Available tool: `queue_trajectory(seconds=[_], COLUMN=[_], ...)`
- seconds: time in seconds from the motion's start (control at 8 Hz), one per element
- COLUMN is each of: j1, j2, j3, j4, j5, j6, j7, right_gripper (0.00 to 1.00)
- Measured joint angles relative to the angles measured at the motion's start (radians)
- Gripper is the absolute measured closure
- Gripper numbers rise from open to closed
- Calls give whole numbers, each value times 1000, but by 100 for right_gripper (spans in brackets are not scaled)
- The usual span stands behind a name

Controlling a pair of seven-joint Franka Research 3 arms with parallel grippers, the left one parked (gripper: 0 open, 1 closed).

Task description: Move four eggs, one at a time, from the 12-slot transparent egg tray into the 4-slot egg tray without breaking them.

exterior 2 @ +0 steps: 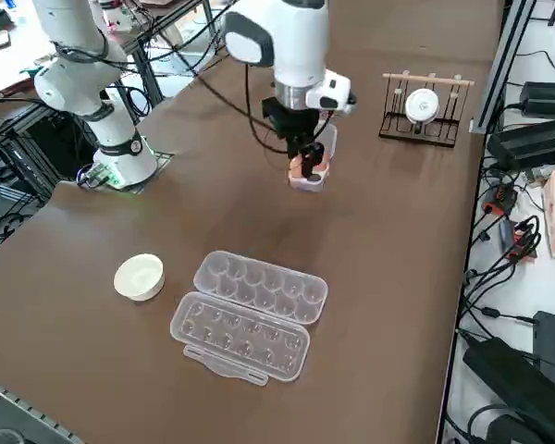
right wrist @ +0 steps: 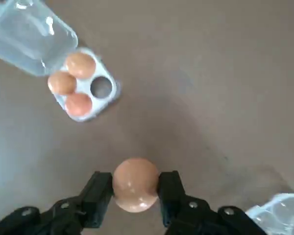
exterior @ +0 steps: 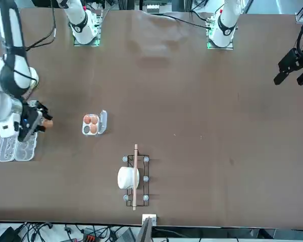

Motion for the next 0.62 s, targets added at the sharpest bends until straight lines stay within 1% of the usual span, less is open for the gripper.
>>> queue_trajectory(seconds=[0.38, 0.62], j1=[132, 209], j2=[10, 37], j3=[1, 2], j4=[-8, -28], j5=[0, 0], j6=[5, 53], j7=[307, 426], right_gripper=[44, 44])
